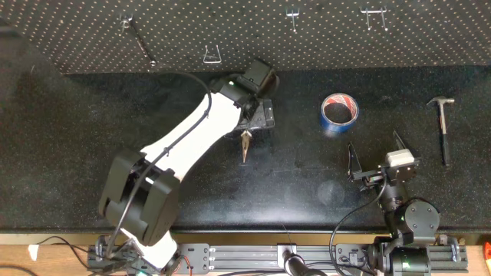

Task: Place Tools Onto Pegboard

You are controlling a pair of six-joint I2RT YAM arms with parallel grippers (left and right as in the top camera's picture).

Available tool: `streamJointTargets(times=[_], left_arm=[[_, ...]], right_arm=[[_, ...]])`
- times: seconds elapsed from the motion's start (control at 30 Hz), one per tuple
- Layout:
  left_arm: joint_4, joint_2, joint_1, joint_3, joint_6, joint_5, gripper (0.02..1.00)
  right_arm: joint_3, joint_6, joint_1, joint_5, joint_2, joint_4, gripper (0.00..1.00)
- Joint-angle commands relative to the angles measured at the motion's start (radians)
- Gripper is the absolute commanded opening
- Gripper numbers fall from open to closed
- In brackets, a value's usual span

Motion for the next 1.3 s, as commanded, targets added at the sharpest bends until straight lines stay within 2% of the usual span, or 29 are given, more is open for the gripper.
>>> streamJointTargets(times=[0.03,0.17,0.5,1.3], left_arm=[[0.028,0.044,0.047,0.018,0.072,0.023,0.998],[0.036,0.079,0.049,0.066,0.134,0.034,0.998],[0.02,0.182,0.045,0.146,0.137,0.091,0.996],[0.017,0.209,0.046,0.146,0.164,0.037,0.998]], right_arm=[[-0.004,-0.01,0.008,0.001,-0.007,-0.002,0.976],[-0.004,-0.01,0.008,0.002,-0.007,-0.002,0.976],[-0.004,-0.01,0.008,0.002,-0.007,-0.002,0.974],[-0.004,-0.01,0.008,0.002,-0.007,-0.003,0.976]])
